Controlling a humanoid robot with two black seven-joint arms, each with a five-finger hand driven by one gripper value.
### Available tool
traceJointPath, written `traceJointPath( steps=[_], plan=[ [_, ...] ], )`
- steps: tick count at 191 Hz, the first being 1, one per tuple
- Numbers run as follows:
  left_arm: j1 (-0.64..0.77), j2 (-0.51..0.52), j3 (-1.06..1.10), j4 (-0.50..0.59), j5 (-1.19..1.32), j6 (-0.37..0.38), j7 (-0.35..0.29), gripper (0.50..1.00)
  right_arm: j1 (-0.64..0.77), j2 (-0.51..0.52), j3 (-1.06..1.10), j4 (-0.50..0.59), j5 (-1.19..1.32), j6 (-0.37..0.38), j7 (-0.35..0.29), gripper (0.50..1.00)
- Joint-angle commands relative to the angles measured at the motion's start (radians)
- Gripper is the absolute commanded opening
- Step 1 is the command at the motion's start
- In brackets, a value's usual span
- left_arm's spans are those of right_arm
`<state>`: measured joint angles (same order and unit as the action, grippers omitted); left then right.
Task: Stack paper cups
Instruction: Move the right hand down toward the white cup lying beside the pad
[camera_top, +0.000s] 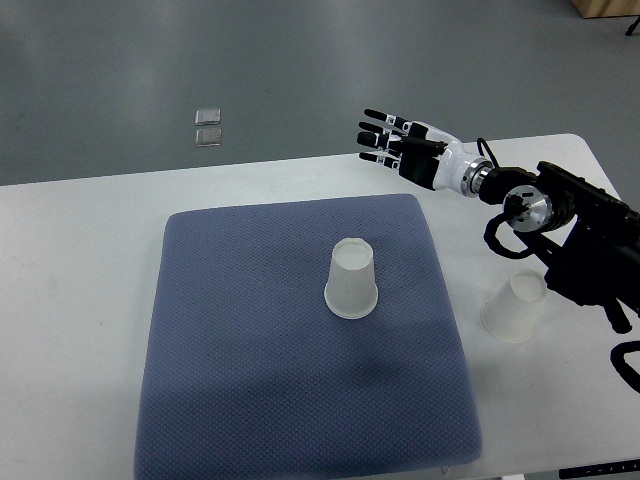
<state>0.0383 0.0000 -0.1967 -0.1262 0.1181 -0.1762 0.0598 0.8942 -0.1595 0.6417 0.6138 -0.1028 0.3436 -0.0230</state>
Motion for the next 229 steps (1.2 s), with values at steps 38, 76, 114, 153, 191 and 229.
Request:
traceJointPath(
  steps=[38,76,114,153,191,229],
  plan=[
    [0.000,0.000,0.000,-0.007,0.000,0.000,0.000,1.000,-0.040,0.006,0.010,0.000,0.009,-0.001,0.006,0.924],
    [0.000,0.000,0.000,0.003,0.000,0.000,0.000,1.000,-0.026,-0.005,0.010,0.003,0.014,-0.012,-0.003,0.924],
    [-0.002,0.000,0.000,0.002,0.000,0.000,0.000,1.000,0.008,-0.061,0.010,0.001,0.015,-0.008,0.000,0.924],
    [-0.002,0.000,0.000,0.003,0.000,0.000,0.000,1.000,0.008,-0.106,0.009,0.001,0.008,0.009,0.011,0.924],
    [-0.002,0.000,0.000,0.002,0.000,0.001,0.000,1.000,0.011,-0.181,0.009,0.003,0.000,0.092,0.097,0.924],
    [-0.002,0.000,0.000,0.003,0.000,0.001,0.000,1.000,0.045,-0.242,-0.011,0.012,-0.132,0.175,0.106,0.924]
  ],
)
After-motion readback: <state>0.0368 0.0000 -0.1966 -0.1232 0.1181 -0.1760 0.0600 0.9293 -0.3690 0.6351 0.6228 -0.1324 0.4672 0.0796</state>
